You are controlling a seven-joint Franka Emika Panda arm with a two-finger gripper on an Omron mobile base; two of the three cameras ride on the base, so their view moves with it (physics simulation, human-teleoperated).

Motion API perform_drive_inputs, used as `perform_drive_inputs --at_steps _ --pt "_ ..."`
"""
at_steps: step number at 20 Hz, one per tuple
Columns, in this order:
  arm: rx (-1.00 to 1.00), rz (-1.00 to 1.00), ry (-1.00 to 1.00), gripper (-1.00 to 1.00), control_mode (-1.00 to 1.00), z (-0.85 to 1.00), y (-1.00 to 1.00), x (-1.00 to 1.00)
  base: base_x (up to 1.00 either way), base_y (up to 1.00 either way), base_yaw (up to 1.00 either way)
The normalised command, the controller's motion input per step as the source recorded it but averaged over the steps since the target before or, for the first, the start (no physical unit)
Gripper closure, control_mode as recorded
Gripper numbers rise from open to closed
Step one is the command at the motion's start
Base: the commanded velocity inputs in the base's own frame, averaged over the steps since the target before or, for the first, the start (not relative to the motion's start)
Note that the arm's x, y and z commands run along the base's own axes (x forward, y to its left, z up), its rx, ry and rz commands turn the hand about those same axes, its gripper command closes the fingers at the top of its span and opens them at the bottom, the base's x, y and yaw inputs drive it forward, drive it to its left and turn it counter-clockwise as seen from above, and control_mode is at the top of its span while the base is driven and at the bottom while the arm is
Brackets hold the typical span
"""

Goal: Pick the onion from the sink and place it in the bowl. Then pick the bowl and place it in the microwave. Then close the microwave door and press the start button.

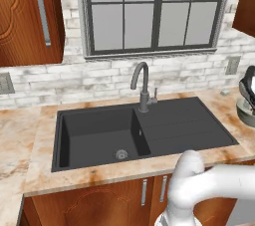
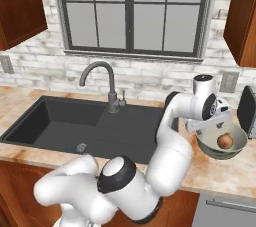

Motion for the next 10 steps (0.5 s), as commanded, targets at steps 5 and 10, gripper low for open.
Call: perform_drive_inputs --at_steps 5,10 --pt "-0.09 0.0 -0.06 -1.0 -1.0 -0.05 0.87 -0.69 0.0 0.0 0.0" --pt "-0.01 0.02 0.0 -1.0 -1.0 -0.17 0.1 0.05 0.0 0.0 0.0"
